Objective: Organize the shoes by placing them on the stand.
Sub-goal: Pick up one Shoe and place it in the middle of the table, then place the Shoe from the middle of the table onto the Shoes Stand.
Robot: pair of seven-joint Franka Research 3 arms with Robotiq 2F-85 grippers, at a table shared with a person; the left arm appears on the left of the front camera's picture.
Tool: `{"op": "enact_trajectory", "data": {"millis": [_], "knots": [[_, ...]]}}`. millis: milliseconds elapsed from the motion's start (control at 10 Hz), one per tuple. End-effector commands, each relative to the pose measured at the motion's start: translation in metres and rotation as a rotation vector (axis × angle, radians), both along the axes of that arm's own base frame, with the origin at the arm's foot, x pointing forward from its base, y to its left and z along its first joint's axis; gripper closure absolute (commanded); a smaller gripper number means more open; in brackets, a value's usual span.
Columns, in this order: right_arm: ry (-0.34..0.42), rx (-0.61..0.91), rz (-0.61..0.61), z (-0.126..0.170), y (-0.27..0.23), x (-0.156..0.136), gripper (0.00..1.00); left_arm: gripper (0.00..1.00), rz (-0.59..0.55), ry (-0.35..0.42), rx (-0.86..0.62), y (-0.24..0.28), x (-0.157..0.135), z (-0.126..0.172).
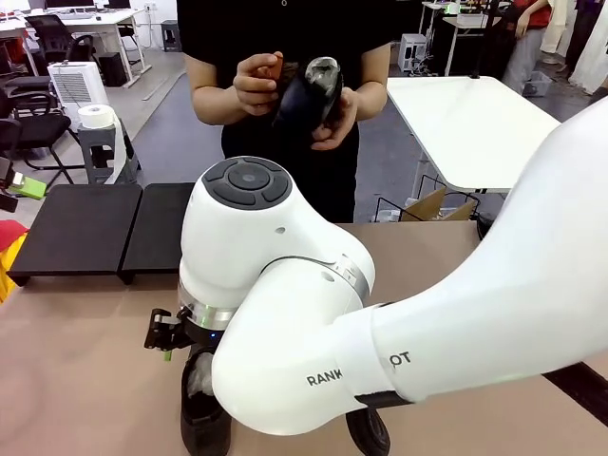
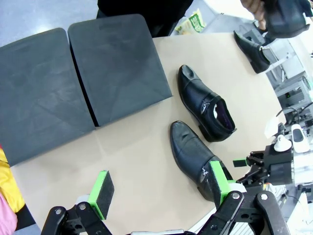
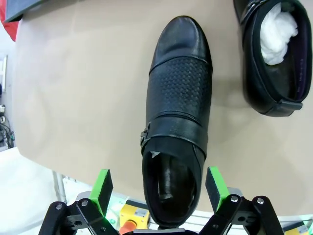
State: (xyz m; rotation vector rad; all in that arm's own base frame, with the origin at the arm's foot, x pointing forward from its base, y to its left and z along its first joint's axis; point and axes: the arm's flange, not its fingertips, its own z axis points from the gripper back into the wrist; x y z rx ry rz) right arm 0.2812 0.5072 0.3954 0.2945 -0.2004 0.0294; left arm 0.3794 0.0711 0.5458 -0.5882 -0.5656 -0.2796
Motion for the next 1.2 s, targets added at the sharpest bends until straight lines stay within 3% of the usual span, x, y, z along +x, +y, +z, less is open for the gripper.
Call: {"op": "enact_trajectory", "data": {"millis": [0,800,1100], "knots": [[-0.009,-0.004,0.003,-0.005,0.0,0.002,0.0,0.0,-0.013,-0.014,-0.007,0.001,0.001,0.0],[0.007,-0.005,-0.003,-0.004,-0.001,0.002,0.0,0.0,-0.013,-0.014,-0.007,0.001,0.001,0.0],[-0.035,-0.037,0.026,0.048,-0.079,-0.001,0.0,0.0,-0.013,-0.014,-0.007,0.001,0.001,0.0]]}}
